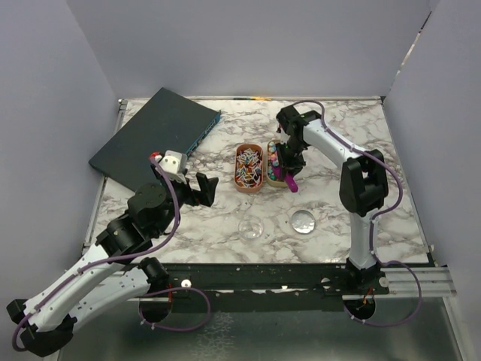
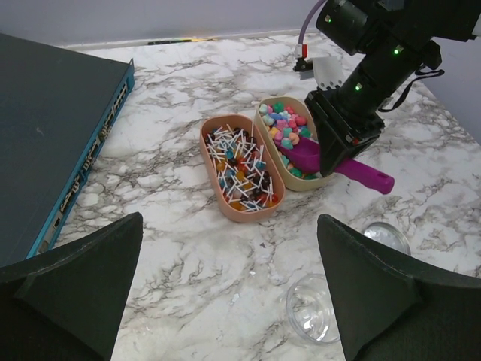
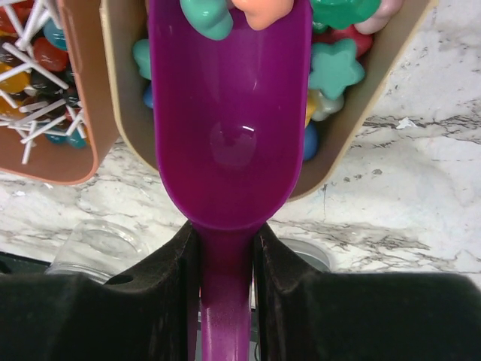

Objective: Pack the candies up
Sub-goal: Scoop the fake candies from the storage box.

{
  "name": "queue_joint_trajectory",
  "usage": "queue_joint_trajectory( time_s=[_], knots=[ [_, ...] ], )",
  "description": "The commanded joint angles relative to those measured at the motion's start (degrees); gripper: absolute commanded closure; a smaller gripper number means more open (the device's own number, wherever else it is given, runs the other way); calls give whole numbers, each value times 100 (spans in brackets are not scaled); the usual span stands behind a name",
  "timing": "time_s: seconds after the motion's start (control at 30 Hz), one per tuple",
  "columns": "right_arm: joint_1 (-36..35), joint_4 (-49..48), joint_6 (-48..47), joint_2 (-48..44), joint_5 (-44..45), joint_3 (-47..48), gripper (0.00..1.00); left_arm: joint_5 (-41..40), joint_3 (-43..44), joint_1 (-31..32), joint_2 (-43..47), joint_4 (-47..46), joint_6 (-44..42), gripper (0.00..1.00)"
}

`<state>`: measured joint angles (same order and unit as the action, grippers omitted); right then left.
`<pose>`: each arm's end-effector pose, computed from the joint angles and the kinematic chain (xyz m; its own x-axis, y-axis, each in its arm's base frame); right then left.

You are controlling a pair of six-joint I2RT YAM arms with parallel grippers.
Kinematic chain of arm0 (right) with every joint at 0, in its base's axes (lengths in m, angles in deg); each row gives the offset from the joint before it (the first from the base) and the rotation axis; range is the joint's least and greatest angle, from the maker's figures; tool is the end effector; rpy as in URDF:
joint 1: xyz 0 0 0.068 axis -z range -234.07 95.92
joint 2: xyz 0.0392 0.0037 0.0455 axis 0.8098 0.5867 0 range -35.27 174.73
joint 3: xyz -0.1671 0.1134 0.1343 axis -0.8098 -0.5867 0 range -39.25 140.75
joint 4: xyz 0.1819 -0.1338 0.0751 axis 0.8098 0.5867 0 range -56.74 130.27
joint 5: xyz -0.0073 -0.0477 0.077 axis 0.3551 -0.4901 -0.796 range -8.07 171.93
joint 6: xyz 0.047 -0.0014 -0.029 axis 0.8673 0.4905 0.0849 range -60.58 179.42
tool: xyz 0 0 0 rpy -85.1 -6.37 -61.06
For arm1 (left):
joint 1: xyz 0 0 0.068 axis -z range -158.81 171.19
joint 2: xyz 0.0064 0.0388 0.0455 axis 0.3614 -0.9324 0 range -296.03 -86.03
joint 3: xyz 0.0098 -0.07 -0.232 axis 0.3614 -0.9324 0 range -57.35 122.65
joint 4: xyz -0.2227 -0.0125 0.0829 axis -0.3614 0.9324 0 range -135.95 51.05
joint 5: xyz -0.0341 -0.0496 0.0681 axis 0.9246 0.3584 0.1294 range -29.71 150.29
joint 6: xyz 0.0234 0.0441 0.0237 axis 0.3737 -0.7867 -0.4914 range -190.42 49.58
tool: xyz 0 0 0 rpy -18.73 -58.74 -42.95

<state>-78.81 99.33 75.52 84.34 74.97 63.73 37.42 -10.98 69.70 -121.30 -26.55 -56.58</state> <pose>0.3404 0.1618 0.1999 -0.9846 -0.1505 -0.0887 -0.1626 0.9751 0.1509 0.1048 -0.0965 0.3334 -0.1970 -0.1100 -0.9742 0.4000 0.8982 -0.1823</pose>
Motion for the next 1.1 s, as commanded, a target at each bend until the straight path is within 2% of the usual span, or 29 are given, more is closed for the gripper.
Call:
queue_joint_trajectory(
  time_s=[0.0,0.73,1.07],
  knots=[
    [6,-609,189,4,246,-358,100,-156,-62,27,-71,25,-85,1],
    [3,-1737,265,-253,486,-1192,99,-189,-49,22,-323,29,-102,1],
    [3,-2628,216,-605,619,-2042,99,-208,-50,8,-393,35,-115,1]
  ],
)
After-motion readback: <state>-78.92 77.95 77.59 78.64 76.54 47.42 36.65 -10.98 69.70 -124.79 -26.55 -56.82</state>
